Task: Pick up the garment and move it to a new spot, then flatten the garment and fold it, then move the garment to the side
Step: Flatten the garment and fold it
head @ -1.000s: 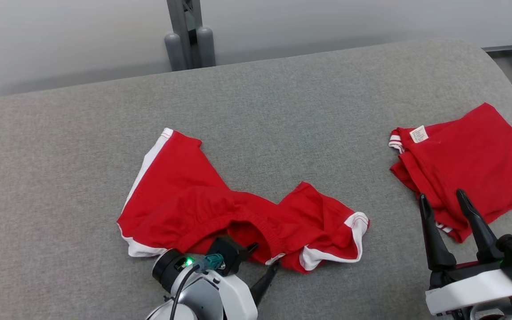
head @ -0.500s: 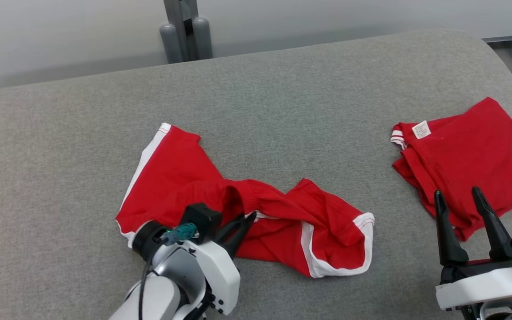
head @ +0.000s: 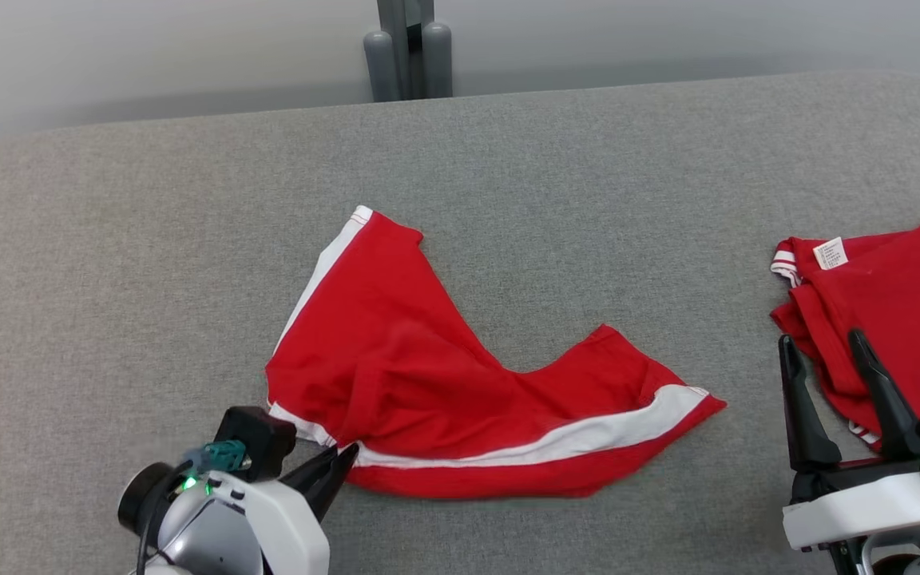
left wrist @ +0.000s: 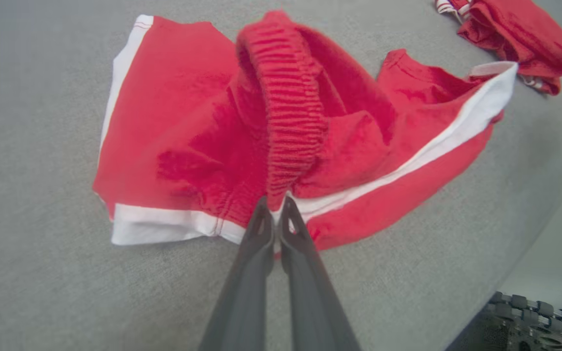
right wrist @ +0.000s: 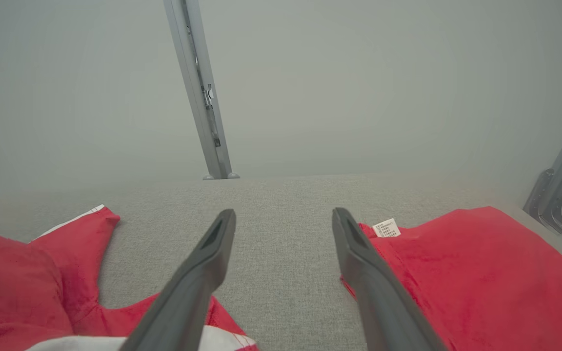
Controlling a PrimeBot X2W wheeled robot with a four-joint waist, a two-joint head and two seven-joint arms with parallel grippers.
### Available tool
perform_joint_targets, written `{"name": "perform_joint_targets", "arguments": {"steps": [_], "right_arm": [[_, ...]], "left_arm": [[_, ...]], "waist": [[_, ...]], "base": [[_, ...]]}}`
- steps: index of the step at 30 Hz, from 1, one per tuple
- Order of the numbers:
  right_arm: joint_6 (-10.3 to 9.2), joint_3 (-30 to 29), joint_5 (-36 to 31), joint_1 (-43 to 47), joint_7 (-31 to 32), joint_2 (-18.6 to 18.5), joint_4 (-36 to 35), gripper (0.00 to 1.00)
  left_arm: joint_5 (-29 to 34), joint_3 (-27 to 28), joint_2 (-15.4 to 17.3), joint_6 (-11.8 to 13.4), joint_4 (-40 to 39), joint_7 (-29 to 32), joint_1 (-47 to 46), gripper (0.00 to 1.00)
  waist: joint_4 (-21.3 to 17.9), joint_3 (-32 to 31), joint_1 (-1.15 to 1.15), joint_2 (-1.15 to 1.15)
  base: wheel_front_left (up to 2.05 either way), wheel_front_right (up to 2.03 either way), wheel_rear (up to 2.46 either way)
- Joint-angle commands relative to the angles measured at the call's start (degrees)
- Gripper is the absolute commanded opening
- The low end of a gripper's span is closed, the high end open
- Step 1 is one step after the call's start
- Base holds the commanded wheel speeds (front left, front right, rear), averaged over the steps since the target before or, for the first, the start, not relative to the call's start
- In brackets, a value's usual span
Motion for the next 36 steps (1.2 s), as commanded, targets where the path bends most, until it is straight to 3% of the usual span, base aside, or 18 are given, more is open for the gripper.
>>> {"name": "perform_joint_targets", "arguments": {"steps": [1,5,10,11,12,13,14,25,36], "right_arm": [[-0.02,-0.06,-0.41,-0.55,0.39,-0.3,-0.12,1.0],[-0.02,0.03,-0.56,-0.9,0.57,-0.32,-0.15,1.0],[-0.02,-0.21,-0.79,-1.19,0.83,-0.31,-0.2,1.0],[-0.02,-0.28,-0.83,-1.08,0.85,-0.31,-0.14,1.0],[-0.02,-0.34,-0.89,-0.92,0.91,-0.31,-0.13,1.0],[-0.02,-0.46,-0.94,-0.7,0.86,-0.31,-0.16,1.0],[-0.02,-0.62,-0.99,-0.44,0.99,-0.32,-0.19,1.0],[-0.02,-2.38,-2.2,1.11,2.44,-0.3,-2.01,1.0],[-0.02,-2.32,-2.62,1.35,3.02,-0.31,-2.7,1.0]], "left_arm": [[-1.13,0.53,1.24,0.87,-1.85,1.5,1.99,0.0],[-3.05,1.47,2.16,2.49,-3.99,3.06,5.69,0.0],[-5.87,2.56,-0.46,3.12,-2.18,0.54,7.24,0.0],[-5.86,2.27,-0.65,3.04,-1.26,0.47,7.25,0.27],[-6.31,2.28,-1.16,2.87,-0.82,0.12,7.23,0.45],[-6.55,2.51,-1.78,2.83,-0.61,-0.67,7.07,0.84],[-6.61,2.66,-1.97,2.99,-0.17,-1.02,7.03,1.0],[-6.29,7.03,-0.78,4.46,-3.15,-6.18,7.84,1.0],[-3.22,14.34,-4.93,7.19,-2.48,-23.38,4.25,1.0]], "waist": [[0.54,0.13,0.0,0.0],[0.89,0.43,0.0,0.0],[1.24,0.83,0.0,0.0],[1.26,0.79,0.0,0.0],[1.29,0.71,0.0,0.0],[1.33,0.55,0.0,0.0],[1.38,0.34,0.0,0.0],[2.58,-2.43,0.0,0.0],[3.16,-4.8,0.0,0.0]], "base": [[0.0,0.0,0.0],[0.0,0.0,0.0],[0.0,0.0,0.0],[0.0,0.0,0.0],[0.0,0.0,0.0],[0.0,0.0,0.0],[0.0,0.0,0.0],[0.0,0.0,0.0],[0.0,0.0,0.0]]}}
